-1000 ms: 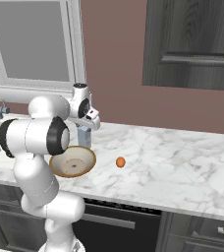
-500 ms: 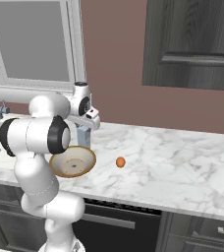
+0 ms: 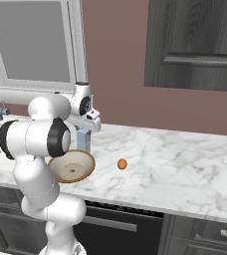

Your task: Gather the eggs and milk located in the vicinity of the sink area and place them right next to the bowl.

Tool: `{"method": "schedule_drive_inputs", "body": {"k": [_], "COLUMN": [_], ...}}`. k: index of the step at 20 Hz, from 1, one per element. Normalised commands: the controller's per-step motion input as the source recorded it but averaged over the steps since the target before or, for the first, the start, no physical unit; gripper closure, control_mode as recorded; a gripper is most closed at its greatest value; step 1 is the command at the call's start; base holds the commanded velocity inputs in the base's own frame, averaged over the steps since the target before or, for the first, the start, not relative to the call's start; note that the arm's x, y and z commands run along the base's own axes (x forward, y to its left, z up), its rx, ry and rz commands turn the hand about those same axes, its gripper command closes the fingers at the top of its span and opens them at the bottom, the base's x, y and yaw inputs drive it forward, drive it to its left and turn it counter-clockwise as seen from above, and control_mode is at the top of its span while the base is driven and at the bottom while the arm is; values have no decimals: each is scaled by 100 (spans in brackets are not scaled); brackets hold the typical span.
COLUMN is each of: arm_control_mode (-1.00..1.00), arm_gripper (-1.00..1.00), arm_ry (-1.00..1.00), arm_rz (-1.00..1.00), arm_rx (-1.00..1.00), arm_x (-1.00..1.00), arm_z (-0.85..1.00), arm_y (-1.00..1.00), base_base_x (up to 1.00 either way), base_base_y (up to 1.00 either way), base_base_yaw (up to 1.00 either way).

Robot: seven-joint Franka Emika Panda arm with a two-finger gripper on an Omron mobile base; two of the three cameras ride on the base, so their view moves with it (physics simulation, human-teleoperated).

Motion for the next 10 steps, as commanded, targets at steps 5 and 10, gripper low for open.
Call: {"method": "schedule_drive_inputs", "body": {"k": [5,10], "arm_control_mode": [-100,-100], "arm_gripper": [100,100], "arm_ry": [1,0], "arm_rz": [1,0], "arm_rx": [0,0], "arm_x": [-11,-4], "arm_z": [0,0], "arm_y": [0,0], "base_base_x": [0,0], "base_base_y": [0,0], "base_base_yaw": [0,0]}}
